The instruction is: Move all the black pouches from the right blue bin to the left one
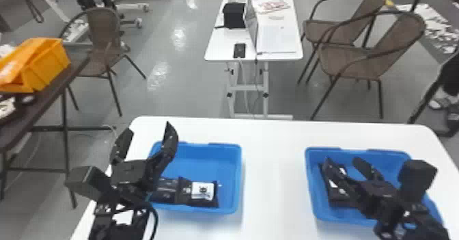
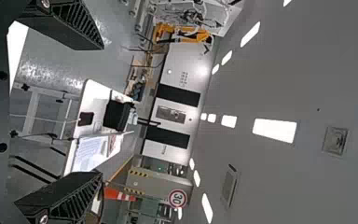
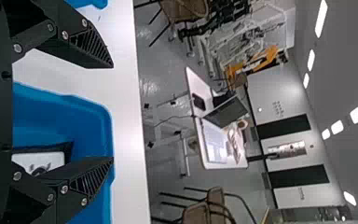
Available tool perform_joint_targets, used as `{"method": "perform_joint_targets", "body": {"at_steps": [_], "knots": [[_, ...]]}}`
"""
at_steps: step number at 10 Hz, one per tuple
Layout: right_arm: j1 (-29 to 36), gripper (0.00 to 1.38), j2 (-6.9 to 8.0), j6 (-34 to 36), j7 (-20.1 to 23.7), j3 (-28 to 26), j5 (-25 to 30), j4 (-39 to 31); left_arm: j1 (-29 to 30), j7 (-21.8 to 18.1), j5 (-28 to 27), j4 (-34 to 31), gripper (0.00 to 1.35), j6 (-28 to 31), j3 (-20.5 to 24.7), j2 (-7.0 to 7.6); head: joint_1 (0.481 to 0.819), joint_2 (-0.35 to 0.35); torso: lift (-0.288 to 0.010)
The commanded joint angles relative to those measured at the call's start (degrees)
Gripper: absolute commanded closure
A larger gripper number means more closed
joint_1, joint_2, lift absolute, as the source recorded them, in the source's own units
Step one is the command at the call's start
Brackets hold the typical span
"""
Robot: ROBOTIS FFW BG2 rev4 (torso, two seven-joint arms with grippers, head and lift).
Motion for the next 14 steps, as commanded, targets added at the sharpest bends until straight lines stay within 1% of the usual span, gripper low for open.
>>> {"method": "perform_joint_targets", "body": {"at_steps": [1, 2, 4, 6, 10, 11, 12, 14], "knots": [[0.9, 0.36, 0.2, 0.8, -1.7, -1.8, 2.4, 1.5, -0.1, 0.1, 0.4, -0.1, 0.06, 0.3, -0.6, 0.64, 0.695, 0.074, 0.0], [0.7, 0.36, 0.29, 1.5, -4.3, -1.8, 3.6, 3.1, -0.3, 0.2, 0.4, -0.1, 0.06, 0.7, -0.9, 1.08, 0.695, 0.059, 0.0], [-2.6, 0.36, -0.06, 0.8, -4.8, -1.9, 4.9, 9.5, -0.2, 0.2, 0.8, -0.1, 0.06, 1.0, -0.8, 1.08, 0.695, 0.027, 0.0], [-5.4, 0.36, -0.06, -0.5, -5.7, -1.7, 7.2, 13.6, -0.2, 0.2, 0.8, -0.1, 0.06, 1.4, -0.9, 1.08, 0.695, 0.023, 0.0], [-11.4, 0.36, -0.41, -1.2, -5.5, -1.7, 8.5, 23.1, -0.1, 0.2, 1.1, -0.1, 0.06, 1.4, -0.8, 1.08, 0.695, 0.016, 0.0], [-12.7, 0.36, -0.76, -1.2, -4.6, -1.1, 8.5, 25.2, 0.0, 0.2, 1.1, -0.1, 0.06, 1.3, -0.8, 1.08, 0.695, 0.017, 0.0], [-13.4, 0.36, -1.03, 0.1, -4.3, -0.2, 8.4, 26.1, 0.0, 0.2, 1.1, -0.1, 0.06, 1.2, -0.8, 1.17, 0.695, 0.02, 0.0], [-13.7, 0.36, -0.76, 1.4, -4.4, 0.2, 8.9, 27.6, 0.0, 0.2, 1.1, -0.1, 0.06, 1.2, -0.8, 1.17, 0.695, 0.033, 0.0]]}}
